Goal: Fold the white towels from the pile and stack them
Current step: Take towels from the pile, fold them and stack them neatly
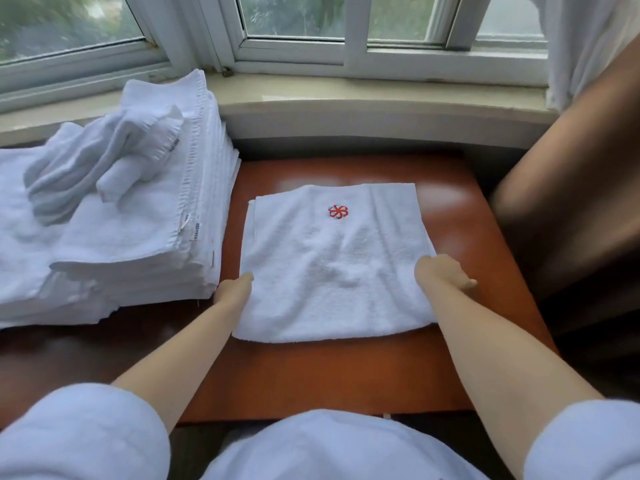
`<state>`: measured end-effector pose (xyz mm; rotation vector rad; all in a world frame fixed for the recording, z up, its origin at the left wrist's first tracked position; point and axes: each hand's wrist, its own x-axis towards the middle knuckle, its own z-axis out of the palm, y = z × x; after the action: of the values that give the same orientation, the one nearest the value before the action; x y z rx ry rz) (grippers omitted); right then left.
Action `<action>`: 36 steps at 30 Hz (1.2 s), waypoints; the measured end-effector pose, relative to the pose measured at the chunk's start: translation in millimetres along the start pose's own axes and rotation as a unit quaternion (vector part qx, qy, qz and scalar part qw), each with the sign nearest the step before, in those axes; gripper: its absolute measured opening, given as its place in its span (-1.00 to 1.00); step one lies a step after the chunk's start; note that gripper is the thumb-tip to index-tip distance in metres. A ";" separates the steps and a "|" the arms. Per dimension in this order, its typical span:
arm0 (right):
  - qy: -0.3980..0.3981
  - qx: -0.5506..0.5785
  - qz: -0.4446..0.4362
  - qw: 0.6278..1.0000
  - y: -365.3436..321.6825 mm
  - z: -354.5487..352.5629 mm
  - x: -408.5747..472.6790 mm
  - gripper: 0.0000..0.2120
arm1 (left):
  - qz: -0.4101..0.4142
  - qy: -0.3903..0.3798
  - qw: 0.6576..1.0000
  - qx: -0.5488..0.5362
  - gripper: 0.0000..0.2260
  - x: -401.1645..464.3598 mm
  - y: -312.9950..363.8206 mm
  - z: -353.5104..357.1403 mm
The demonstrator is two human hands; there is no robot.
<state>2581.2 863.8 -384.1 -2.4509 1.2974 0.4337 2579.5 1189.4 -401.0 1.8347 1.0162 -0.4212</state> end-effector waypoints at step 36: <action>0.147 0.265 -0.188 0.934 -123.4 18.0 111.6 -0.87 | 0.241 0.019 0.969 -0.046 -0.89 103.7 129.2 56.6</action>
<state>2742.4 854.9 -428.3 -2.2545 0.8546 -0.3540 2751.4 1163.4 -421.7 1.9312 0.5710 -0.0443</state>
